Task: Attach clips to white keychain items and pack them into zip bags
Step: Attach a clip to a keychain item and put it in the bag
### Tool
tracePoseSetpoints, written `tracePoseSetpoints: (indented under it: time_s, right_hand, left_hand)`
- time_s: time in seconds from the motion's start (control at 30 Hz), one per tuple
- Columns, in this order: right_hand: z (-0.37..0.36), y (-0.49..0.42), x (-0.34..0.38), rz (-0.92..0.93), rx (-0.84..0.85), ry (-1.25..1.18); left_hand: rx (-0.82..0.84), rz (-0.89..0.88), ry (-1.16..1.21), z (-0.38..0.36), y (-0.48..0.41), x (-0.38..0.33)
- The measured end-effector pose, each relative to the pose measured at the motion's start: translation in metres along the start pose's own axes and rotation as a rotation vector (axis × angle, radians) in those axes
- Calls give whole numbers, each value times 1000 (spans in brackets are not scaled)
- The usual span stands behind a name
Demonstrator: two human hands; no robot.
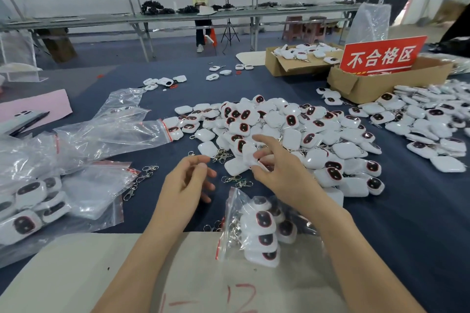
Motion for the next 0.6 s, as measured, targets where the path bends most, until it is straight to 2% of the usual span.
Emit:
tracePoseSetpoints:
  time_s: [0.17,0.3,0.43,0.53,0.6]
  right_hand:
    - [-9,-1,9,60,27,-126]
    - [-23,-4,41,223,75,-155]
    - [-40,1,63,345,153,-135]
    - [-32,-2,58,311,56,-168]
    - [-24,-5,42,185,-31,-176]
  left_hand:
    - [153,-43,-191,-29,5,-6]
    - [233,59,-80,-34,2,-2]
    - [207,84,-34,-29,-3,-1]
    - [172,93,67,-25,-3,-1]
    - [150,91,158,-23,-2,-1]
Point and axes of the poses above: each hand's wrist, its own y-axis away from the middle knuckle, its own z-axis out of the back of the hand, x = y × z, the point moved 9 cm from there along -y, towards the middle knuckle, and after that the axes turned 8 degrees about z, right-handed, at the moved point
